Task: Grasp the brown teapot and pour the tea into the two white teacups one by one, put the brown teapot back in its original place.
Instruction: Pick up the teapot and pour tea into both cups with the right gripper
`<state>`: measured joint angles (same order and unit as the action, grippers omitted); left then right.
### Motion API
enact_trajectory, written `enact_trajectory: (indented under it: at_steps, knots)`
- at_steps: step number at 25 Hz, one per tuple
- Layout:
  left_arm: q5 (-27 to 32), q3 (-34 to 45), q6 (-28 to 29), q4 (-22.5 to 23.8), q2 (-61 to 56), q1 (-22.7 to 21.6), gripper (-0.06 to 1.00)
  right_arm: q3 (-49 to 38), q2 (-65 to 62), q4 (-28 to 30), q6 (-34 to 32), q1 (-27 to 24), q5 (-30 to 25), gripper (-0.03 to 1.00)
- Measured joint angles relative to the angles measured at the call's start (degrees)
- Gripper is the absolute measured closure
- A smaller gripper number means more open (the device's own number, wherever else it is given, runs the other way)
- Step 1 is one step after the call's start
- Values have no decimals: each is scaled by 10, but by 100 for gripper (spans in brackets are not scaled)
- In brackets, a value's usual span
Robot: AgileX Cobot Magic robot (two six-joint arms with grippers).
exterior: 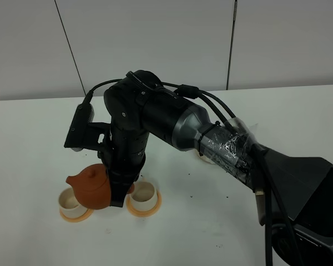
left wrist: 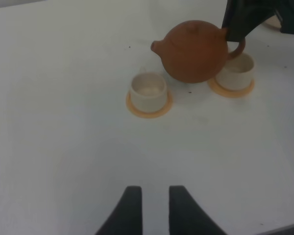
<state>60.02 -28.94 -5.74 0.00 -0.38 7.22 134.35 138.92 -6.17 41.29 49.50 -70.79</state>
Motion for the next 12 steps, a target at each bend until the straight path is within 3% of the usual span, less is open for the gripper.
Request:
enact_trajectory:
  at_steps: [12]
  knots:
    - [0, 0, 0, 0, 0, 0, 74, 0, 0, 3, -3, 0, 0, 87]
